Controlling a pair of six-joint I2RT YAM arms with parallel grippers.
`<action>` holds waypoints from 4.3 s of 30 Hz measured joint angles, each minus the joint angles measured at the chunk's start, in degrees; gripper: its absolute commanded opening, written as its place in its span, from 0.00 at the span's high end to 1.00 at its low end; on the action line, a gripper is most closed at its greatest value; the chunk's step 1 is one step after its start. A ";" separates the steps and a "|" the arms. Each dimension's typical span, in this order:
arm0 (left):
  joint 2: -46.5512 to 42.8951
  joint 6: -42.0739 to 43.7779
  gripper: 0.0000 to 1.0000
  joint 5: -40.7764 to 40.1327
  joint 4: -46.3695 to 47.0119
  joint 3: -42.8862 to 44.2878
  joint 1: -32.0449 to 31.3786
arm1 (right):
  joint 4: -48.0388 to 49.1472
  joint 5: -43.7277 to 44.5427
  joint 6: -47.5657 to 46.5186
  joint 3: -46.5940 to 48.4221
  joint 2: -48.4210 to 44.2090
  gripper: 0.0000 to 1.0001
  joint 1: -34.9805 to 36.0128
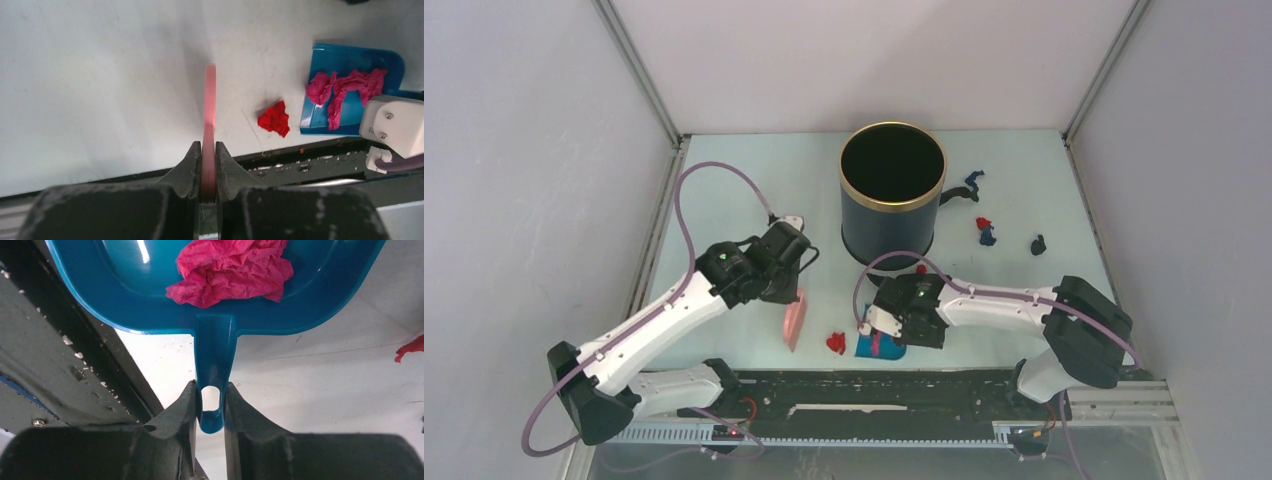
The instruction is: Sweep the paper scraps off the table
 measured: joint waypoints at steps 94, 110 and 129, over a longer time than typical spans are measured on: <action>-16.24 8.55 1.00 -13.44 24.24 -19.41 3.41 | -10.78 30.38 -35.78 56.89 0.48 1.00 -22.84; -22.40 8.92 1.00 -10.47 24.87 -21.20 3.41 | 30.29 50.07 -86.40 34.21 -2.69 0.99 -19.74; -13.64 10.86 1.00 -5.49 27.63 -18.82 3.45 | 17.75 45.13 -69.26 44.74 -17.86 1.00 -27.76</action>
